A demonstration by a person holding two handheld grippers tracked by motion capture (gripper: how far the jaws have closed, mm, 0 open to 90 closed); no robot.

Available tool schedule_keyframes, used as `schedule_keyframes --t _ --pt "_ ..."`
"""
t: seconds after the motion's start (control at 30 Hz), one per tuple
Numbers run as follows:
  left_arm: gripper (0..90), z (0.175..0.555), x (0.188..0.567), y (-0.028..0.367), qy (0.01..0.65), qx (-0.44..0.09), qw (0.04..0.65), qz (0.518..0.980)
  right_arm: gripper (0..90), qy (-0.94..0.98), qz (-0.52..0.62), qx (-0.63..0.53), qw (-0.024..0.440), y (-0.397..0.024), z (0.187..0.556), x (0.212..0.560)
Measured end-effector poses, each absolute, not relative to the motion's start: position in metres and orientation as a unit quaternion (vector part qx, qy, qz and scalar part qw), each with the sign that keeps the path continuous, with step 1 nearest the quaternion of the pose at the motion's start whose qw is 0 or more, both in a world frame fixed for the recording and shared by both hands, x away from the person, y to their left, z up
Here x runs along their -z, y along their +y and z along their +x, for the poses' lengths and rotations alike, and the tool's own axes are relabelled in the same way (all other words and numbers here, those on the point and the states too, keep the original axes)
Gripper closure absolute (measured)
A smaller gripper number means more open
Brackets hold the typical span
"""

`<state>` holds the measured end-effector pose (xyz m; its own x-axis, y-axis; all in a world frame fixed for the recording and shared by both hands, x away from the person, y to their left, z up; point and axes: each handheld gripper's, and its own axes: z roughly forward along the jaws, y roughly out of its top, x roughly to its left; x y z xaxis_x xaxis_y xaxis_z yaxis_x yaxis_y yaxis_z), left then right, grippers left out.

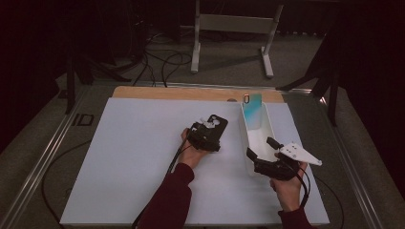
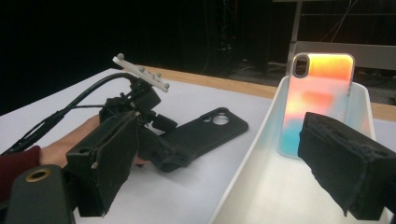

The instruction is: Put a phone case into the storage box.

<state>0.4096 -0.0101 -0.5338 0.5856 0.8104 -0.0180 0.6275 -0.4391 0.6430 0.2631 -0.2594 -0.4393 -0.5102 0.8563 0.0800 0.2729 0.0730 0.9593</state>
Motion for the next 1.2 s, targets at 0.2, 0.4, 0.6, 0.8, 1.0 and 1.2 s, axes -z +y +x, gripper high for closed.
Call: schedule_keyframes --t 0.2,0.4,0.6,0.8,1.0,1.2 --pt "13.0 0.398 0.531 0.016 0.408 -0.133 0.299 0.852 11.9 0.682 0.415 -0.539 0.268 -0.261 0.263 0.439" --pt "13.1 0.374 0.529 0.057 0.387 -0.131 0.295 0.864 11.8 0.685 0.414 -0.537 0.265 -0.261 0.263 0.440" --pt "13.1 0.346 0.526 0.090 0.358 -0.135 0.283 0.879 11.8 0.688 0.414 -0.536 0.262 -0.259 0.263 0.442" --pt "12.9 0.335 0.529 0.108 0.355 -0.122 0.297 0.878 11.9 0.684 0.416 -0.538 0.263 -0.260 0.263 0.441" --pt "3.4 0.336 0.528 0.109 0.367 -0.130 0.296 0.872 11.9 0.686 0.412 -0.541 0.258 -0.260 0.263 0.441" --pt "0.0 0.324 0.502 0.127 0.373 -0.167 0.349 0.843 11.3 0.688 0.407 -0.543 0.258 -0.262 0.262 0.441"
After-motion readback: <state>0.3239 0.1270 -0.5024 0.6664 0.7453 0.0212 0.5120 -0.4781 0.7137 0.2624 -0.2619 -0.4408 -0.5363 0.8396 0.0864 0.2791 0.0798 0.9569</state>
